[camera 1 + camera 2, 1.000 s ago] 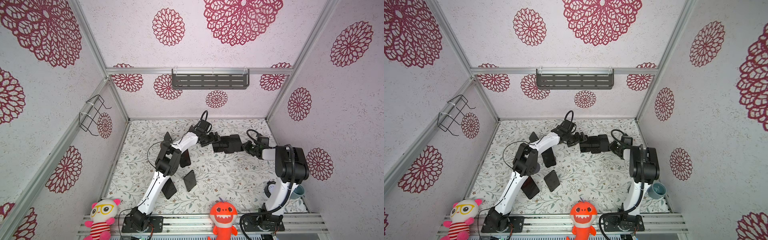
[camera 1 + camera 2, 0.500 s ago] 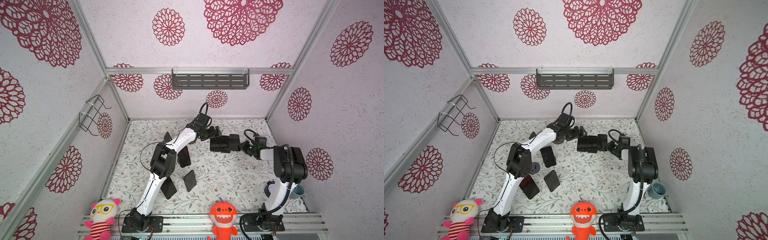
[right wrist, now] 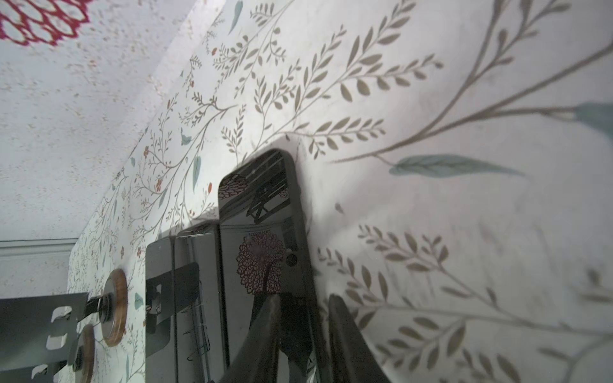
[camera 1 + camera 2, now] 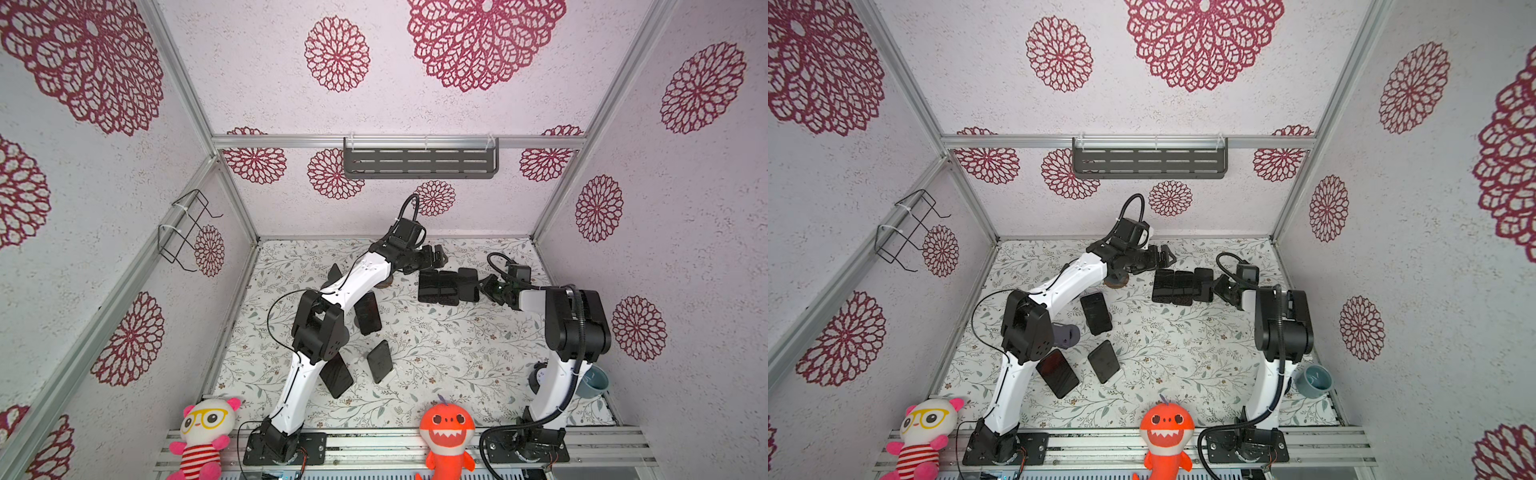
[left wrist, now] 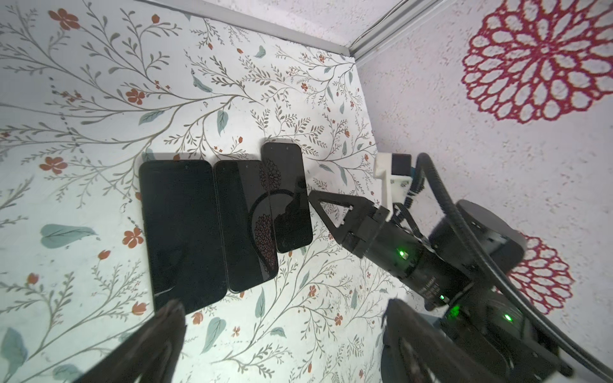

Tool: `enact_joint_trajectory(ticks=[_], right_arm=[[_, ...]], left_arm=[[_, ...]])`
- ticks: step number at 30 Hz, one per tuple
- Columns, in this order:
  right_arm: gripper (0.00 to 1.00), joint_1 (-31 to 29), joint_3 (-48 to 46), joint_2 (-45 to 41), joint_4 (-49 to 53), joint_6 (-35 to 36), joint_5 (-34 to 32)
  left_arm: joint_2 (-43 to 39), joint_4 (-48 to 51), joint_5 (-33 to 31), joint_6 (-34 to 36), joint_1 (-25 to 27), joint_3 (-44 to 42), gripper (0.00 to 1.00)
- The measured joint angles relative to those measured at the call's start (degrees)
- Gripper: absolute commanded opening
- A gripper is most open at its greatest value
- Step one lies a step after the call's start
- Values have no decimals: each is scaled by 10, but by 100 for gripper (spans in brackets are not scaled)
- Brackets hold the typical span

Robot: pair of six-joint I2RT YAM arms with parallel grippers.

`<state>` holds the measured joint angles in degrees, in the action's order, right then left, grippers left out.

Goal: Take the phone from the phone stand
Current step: 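Open the left gripper and draw it back toward the nearer stands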

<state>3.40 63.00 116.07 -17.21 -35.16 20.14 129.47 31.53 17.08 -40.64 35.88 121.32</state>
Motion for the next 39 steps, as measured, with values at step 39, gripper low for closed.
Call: enact_joint_trajectory(ticks=[39], right_arm=[[65,-36,75,26,46,28,24]], left_arm=[[-467,48,2,180,-167,-397,88]])
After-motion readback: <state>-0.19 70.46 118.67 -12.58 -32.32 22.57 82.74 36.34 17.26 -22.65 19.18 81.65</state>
